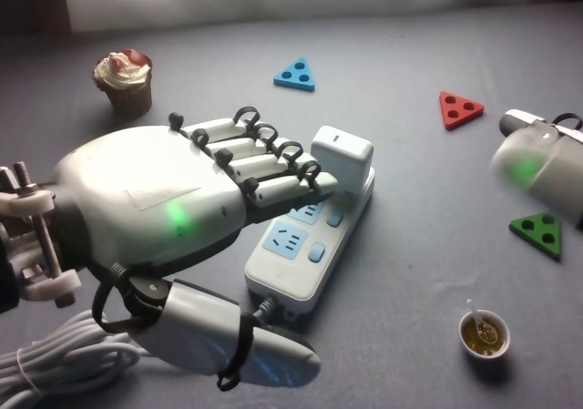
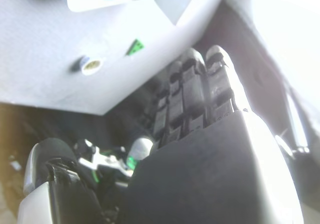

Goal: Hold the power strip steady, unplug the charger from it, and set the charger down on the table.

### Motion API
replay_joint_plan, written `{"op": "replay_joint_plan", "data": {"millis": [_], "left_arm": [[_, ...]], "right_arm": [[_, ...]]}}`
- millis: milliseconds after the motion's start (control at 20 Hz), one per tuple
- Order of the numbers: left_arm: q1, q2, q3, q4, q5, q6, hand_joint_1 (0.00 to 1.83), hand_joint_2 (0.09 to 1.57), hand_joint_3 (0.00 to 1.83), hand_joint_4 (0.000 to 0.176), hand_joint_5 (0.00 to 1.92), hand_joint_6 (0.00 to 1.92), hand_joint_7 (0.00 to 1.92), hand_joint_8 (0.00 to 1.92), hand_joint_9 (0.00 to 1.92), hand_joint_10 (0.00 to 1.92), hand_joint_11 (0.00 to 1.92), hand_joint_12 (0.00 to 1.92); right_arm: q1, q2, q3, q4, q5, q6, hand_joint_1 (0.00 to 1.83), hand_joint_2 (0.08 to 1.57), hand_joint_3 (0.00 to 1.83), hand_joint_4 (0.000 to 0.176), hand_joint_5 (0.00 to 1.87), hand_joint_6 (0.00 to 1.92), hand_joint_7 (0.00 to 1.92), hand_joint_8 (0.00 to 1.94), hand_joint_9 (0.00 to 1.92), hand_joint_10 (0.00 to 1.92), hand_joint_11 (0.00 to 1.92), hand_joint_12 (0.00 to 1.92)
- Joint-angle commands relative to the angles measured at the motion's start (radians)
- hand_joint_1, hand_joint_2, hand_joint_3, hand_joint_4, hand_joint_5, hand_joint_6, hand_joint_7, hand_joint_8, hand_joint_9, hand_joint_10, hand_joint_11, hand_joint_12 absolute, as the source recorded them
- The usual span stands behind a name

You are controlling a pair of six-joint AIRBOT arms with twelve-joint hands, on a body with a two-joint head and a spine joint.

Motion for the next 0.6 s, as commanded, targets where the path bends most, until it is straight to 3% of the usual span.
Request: {"op": "replay_joint_plan", "data": {"millis": [0, 150, 300, 450, 550], "left_arm": [[-0.014, -0.003, 0.007, -0.008, -0.079, -0.002, 0.0, 0.89, 0.02, 0.0, 0.12, 0.01, 0.14, 0.01, 0.12, 0.02, 0.02, 0.16], [-0.032, -0.026, 0.016, -0.07, -0.024, 0.057, 0.0, 0.91, 0.02, 0.0, 0.13, 0.01, 0.14, 0.01, 0.12, 0.01, 0.03, 0.15], [-0.042, -0.059, 0.037, -0.103, 0.041, 0.061, 0.0, 0.9, 0.01, 0.0, 0.13, 0.01, 0.14, 0.01, 0.11, 0.01, 0.02, 0.15], [-0.042, -0.099, 0.06, -0.207, 0.08, 0.155, 0.0, 0.92, 0.02, 0.0, 0.14, 0.01, 0.15, 0.01, 0.12, 0.01, 0.03, 0.15], [-0.042, -0.128, 0.086, -0.23, 0.112, 0.175, 0.0, 0.91, 0.01, 0.0, 0.13, 0.01, 0.14, 0.0, 0.11, 0.0, 0.03, 0.14]], "right_arm": [[0.001, 0.007, 0.002, -0.051, 0.109, 0.01, 0.02, 0.91, 0.01, 0.0, 0.09, 0.01, 0.1, 0.01, 0.09, 0.01, 0.0, 0.23], [0.001, 0.002, 0.004, -0.051, 0.109, 0.01, 0.02, 0.91, 0.0, 0.0, 0.08, 0.0, 0.09, 0.0, 0.08, 0.0, 0.0, 0.2], [-0.002, -0.006, 0.011, -0.052, 0.109, 0.01, 0.12, 0.91, 0.0, 0.0, 0.07, 0.0, 0.09, 0.0, 0.08, 0.0, 0.0, 0.19], [0.003, -0.008, 0.026, -0.051, 0.109, 0.01, 0.43, 0.94, 0.01, 0.0, 0.06, 0.0, 0.09, 0.0, 0.1, 0.01, 0.02, 0.19], [0.015, -0.019, 0.045, -0.047, 0.109, 0.01, 0.54, 0.96, 0.01, 0.0, 0.05, 0.0, 0.09, 0.0, 0.11, 0.01, 0.03, 0.2]]}}
